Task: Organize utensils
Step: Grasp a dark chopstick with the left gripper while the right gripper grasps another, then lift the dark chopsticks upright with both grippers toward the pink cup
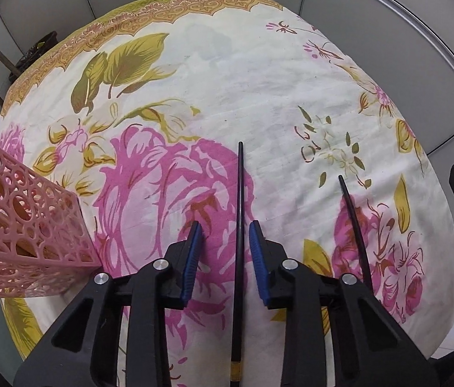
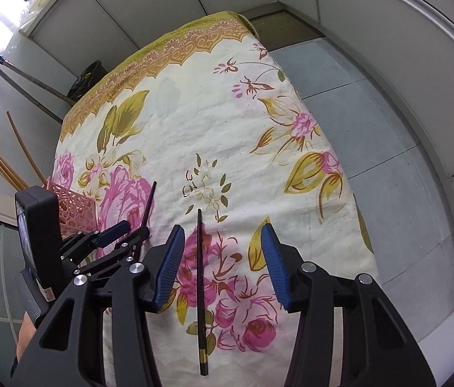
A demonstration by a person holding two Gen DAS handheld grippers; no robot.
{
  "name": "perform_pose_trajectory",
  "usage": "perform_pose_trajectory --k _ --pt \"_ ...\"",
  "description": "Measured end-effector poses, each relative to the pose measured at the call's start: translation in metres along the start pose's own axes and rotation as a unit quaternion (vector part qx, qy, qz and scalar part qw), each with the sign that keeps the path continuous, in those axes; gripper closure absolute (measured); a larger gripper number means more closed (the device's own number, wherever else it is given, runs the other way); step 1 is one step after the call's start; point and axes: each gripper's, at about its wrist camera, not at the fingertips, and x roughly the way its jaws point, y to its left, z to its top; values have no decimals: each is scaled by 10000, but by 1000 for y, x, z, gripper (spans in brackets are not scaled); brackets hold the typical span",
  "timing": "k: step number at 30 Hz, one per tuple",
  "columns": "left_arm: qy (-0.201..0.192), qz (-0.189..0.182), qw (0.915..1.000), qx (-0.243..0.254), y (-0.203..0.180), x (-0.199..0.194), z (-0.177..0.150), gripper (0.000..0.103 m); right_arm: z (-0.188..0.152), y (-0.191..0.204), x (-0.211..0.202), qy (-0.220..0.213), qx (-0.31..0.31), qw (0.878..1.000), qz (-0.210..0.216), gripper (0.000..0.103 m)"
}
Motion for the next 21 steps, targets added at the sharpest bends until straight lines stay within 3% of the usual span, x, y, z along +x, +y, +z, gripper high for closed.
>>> perform_pose_trajectory --k 3,8,21 --pt "-34 -25 9999 100 -6 0 -1 99 -1 3 3 38 -47 10000 -32 54" --pt "-157 45 9998 58 -10 -7 -2 99 -3 6 10 140 -160 9997 -106 54" --pt "-1538 -220 9878 -145 -3 -103 -5 99 -12 22 37 469 -576 9967 -341 54"
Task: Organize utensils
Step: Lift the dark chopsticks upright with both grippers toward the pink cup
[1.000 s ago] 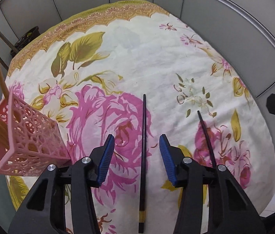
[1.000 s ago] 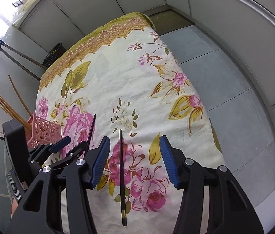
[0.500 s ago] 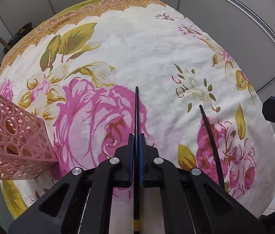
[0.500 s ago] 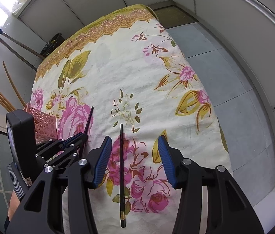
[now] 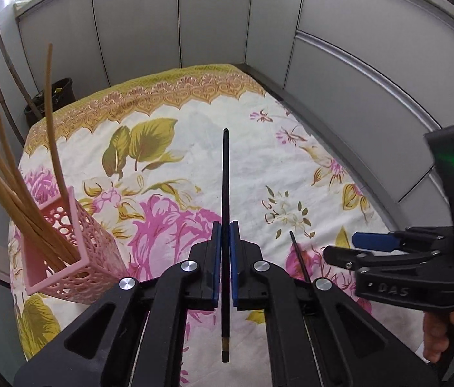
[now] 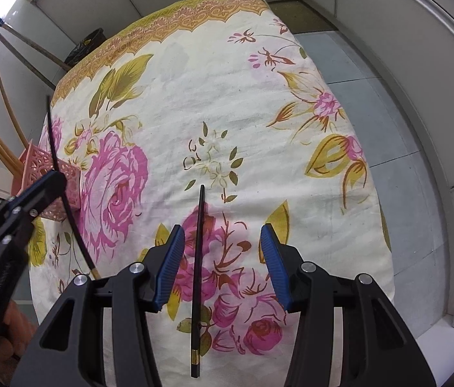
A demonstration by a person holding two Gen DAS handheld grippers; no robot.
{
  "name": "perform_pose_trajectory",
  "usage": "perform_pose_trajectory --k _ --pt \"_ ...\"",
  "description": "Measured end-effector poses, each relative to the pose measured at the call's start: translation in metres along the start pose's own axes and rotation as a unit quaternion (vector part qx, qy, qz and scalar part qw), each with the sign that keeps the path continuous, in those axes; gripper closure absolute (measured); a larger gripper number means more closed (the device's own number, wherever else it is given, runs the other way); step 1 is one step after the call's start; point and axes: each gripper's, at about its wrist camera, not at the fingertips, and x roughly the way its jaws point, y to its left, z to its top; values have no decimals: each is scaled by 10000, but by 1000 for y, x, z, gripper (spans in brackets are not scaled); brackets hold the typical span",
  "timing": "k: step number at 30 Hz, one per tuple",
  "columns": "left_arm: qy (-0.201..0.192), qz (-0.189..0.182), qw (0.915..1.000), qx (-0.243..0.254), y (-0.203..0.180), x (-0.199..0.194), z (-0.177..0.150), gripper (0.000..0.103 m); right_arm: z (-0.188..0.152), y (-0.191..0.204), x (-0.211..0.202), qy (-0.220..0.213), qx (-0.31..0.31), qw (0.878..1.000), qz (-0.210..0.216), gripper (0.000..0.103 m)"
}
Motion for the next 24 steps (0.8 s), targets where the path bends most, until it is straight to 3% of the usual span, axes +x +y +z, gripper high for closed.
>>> perform_pose_trajectory --k 6,14,17,19,21,24 --pt "-498 -97 9983 -275 16 -37 5 99 -4 18 21 251 -348 9989 -190 58" --pt "-814 -111 9958 -412 34 -62 4 99 -12 42 39 380 -781 9949 -503 68" --pt "-846 -93 9955 -423 38 -67 1 99 -15 49 40 326 -934 9926 -704 76" --pt "-861 -91 9954 -420 39 -68 0 99 -16 51 41 284 -978 9917 -786 89" --pt "-890 -119 9950 -446 42 -70 0 99 -16 53 42 297 -949 9925 -713 96" --pt "-951 -167 9942 -481 44 -74 1 99 -16 56 41 249 -925 9934 -638 98"
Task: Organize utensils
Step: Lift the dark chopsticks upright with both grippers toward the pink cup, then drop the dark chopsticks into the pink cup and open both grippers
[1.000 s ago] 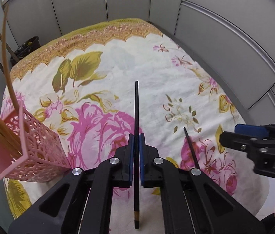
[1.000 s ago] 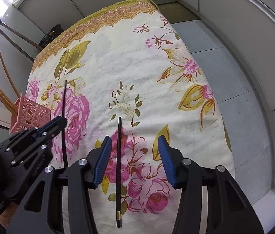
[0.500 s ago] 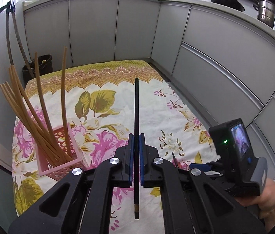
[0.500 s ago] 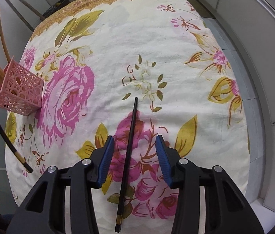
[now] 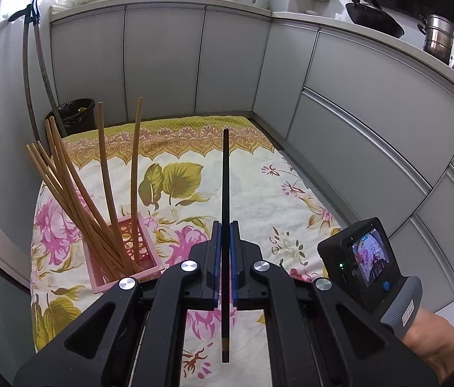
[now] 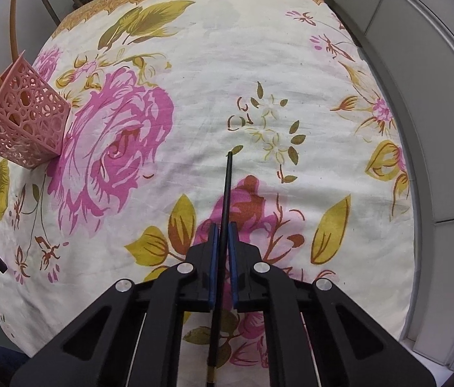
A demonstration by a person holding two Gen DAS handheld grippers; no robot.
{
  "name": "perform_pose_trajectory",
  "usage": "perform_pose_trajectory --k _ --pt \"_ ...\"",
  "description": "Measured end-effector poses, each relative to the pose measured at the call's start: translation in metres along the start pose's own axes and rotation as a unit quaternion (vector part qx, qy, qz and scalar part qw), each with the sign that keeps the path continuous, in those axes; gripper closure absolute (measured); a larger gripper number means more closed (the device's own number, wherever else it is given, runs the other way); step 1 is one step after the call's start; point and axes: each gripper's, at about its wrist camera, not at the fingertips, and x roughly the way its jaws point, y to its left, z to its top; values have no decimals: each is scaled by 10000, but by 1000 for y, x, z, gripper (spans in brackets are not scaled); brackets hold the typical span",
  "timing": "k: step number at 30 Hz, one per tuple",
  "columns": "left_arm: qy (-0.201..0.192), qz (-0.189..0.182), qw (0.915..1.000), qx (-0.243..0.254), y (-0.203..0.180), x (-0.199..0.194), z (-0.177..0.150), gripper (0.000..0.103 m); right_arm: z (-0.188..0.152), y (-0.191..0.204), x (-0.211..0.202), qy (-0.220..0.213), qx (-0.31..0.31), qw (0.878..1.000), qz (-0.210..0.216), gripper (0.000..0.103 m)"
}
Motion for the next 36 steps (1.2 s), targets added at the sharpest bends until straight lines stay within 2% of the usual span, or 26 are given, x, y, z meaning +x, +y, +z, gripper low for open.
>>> perform_pose_trajectory --k 8,11,14,16,19,21,24,27,32,36 --pt "-121 -34 9999 -90 6 -7 2 99 8 5 -33 -565 199 9976 356 98" --pt "-216 -14 9995 -222 13 -12 4 99 12 1 -54 -1041 229 9927 570 98" --pt "-475 14 9978 -467 28 -26 11 99 14 2 -91 -1922 204 9761 998 98" --pt "-770 35 9940 -780 49 -38 17 99 13 3 -115 -2584 262 9573 1272 98" --pt "-1401 303 9835 -1103 79 -56 23 99 10 11 -142 -3380 210 9315 1331 98" --pt "-1707 447 9768 -1211 94 -61 23 99 7 12 -153 -3705 218 9181 1392 98" --pt "-2024 566 9682 -1358 111 -60 21 99 4 11 -164 -3969 236 9056 1476 98" --pt "-2197 676 9643 -1315 114 -55 19 99 3 12 -169 -4118 244 8976 1554 98" --pt "-2106 752 9693 -1017 108 -36 17 99 -1 12 -175 -4267 263 8898 1595 98" --pt "-1968 823 9727 -909 107 -18 12 99 -1 13 -172 -4262 266 8896 1623 98"
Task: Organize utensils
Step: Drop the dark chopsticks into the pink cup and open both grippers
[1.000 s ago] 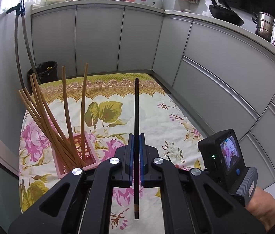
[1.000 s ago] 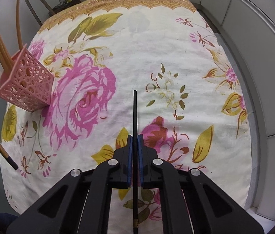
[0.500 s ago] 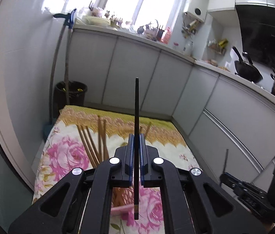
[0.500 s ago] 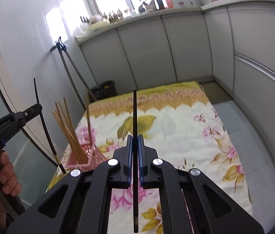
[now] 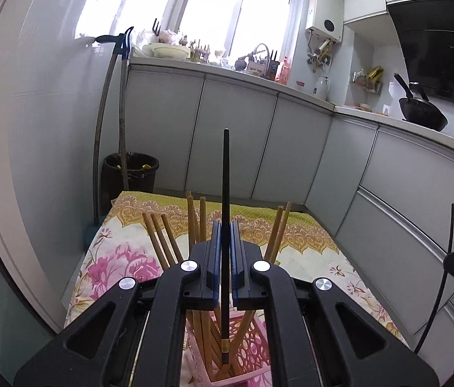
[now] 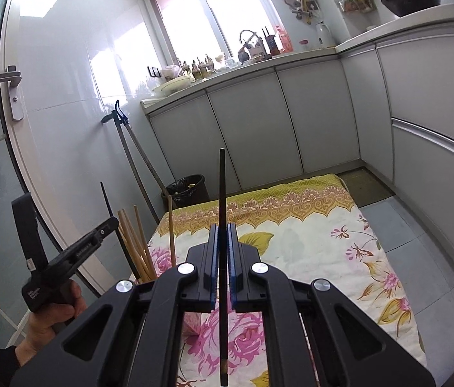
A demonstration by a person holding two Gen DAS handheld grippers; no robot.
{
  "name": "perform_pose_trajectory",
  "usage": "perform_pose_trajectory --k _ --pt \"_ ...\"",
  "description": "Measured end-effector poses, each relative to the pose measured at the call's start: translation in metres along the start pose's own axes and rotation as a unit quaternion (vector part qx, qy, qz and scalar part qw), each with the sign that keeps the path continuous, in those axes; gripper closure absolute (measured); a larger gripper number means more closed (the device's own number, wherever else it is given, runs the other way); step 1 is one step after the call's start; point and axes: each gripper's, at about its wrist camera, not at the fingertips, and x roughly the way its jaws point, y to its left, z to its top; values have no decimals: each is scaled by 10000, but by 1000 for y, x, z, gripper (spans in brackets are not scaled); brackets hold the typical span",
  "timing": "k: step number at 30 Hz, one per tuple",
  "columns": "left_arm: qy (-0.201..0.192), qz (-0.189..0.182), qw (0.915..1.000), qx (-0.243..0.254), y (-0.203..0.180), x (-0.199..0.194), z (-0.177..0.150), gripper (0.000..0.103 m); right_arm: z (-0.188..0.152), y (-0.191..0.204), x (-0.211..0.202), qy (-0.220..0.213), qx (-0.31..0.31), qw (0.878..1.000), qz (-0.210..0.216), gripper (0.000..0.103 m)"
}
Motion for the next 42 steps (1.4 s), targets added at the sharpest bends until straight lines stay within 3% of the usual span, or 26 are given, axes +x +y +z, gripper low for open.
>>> perform_pose_trajectory --k 9,11,13,15,18,22,26,29,36,42 --pt "655 26 9971 380 -2 21 -22 97 -3 6 9 2 -4 9999 106 98" --pt "684 30 9968 403 2 17 -19 91 -4 8 10 -4 -13 9999 134 98" --pt "621 -23 9980 153 8 8 -12 80 -5 11 13 -7 -22 9999 155 98" --pt "572 -9 9983 -97 14 -3 -3 77 -5 13 17 5 28 9998 200 98" --pt "792 231 9960 -339 19 -16 8 73 -5 15 23 15 206 9993 298 98" --pt "1365 714 9873 -386 22 -21 10 66 -7 23 37 43 317 9990 321 98" --pt "1733 978 9796 -266 29 -15 4 63 -6 32 51 12 428 9988 243 98" --pt "1900 1114 9741 -517 45 -13 1 61 -1 43 61 -154 450 9986 227 98" --pt "1855 1171 9726 -776 62 -21 3 57 6 80 95 -582 187 9977 289 98" --pt "1857 1216 9719 -787 67 -22 5 57 -14 91 127 -564 -257 9980 112 98"
